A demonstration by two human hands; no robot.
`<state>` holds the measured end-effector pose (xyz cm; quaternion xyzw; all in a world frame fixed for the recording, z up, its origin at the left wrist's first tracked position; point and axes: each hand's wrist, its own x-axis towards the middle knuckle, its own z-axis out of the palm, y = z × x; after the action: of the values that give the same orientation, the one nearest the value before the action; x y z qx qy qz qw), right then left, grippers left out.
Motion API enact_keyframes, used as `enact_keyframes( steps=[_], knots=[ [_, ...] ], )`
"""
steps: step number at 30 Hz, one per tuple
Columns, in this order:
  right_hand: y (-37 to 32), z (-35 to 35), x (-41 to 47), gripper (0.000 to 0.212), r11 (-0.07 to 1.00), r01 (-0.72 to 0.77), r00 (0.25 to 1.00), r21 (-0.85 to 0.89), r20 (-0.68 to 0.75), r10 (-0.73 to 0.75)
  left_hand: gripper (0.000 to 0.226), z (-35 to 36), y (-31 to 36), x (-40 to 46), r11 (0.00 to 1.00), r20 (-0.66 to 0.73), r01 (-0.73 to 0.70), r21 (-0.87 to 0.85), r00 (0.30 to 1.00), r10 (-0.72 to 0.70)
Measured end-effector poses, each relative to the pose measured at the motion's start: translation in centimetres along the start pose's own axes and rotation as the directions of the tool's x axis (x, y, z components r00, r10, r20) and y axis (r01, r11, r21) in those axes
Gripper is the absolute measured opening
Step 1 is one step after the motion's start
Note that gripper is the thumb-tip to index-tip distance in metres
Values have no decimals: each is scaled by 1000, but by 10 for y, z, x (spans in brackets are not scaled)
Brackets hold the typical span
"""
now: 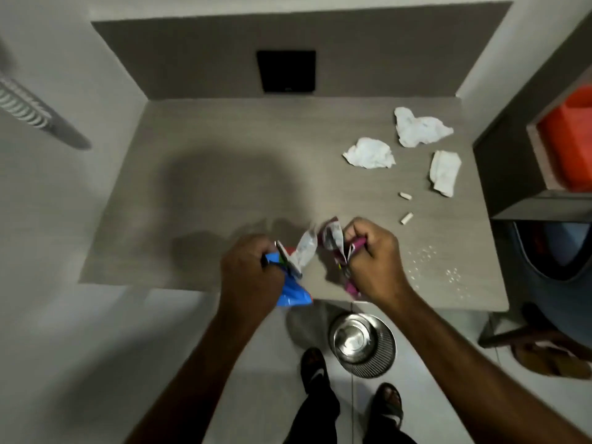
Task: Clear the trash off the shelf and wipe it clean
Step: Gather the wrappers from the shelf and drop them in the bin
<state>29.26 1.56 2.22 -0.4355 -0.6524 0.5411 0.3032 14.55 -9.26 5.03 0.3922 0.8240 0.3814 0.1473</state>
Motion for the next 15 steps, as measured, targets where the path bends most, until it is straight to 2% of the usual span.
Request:
enact_keyframes(
  steps=[2, 3, 5, 7, 8, 9, 11, 13, 15],
  knots=[
    [22, -28, -62, 13, 996, -6, 1000, -86, 1, 6, 16, 16, 6, -58, 999, 165, 35, -6, 986, -34],
    [35, -42, -92, 14, 992, -57, 998, -109, 16, 59, 18, 25, 7, -87, 999, 293, 54, 4, 955, -53],
    [72, -64, -139, 22, 970, -191, 979, -148, 41, 199, 35, 46, 1, -136, 995, 581, 78, 66, 808, -101],
    [121, -76, -170, 24, 930, -310, 943, -198, 64, 328, 61, 81, -21, -174, 982, 741, 87, 166, 647, -183],
    [147, -78, -177, 25, 906, -378, 914, -192, 78, 398, 69, 105, -37, -186, 978, 778, 86, 192, 594, -205],
    [171, -79, -177, 26, 879, -457, 875, -139, 105, 472, 70, 129, -52, -191, 978, 795, 76, 195, 571, -203],
    [230, -78, -169, 37, 828, -555, 816, -80, 140, 561, 56, 191, -87, -199, 966, 784, 81, 244, 570, -245],
    [300, -74, -151, 33, 763, -609, 762, -217, 106, 638, 53, 253, -119, -199, 934, 737, 141, 328, 580, -346],
    [366, -61, -133, 21, 705, -641, 727, -303, 54, 684, 59, 310, -156, -196, 921, 700, 149, 359, 610, -371]
  ],
)
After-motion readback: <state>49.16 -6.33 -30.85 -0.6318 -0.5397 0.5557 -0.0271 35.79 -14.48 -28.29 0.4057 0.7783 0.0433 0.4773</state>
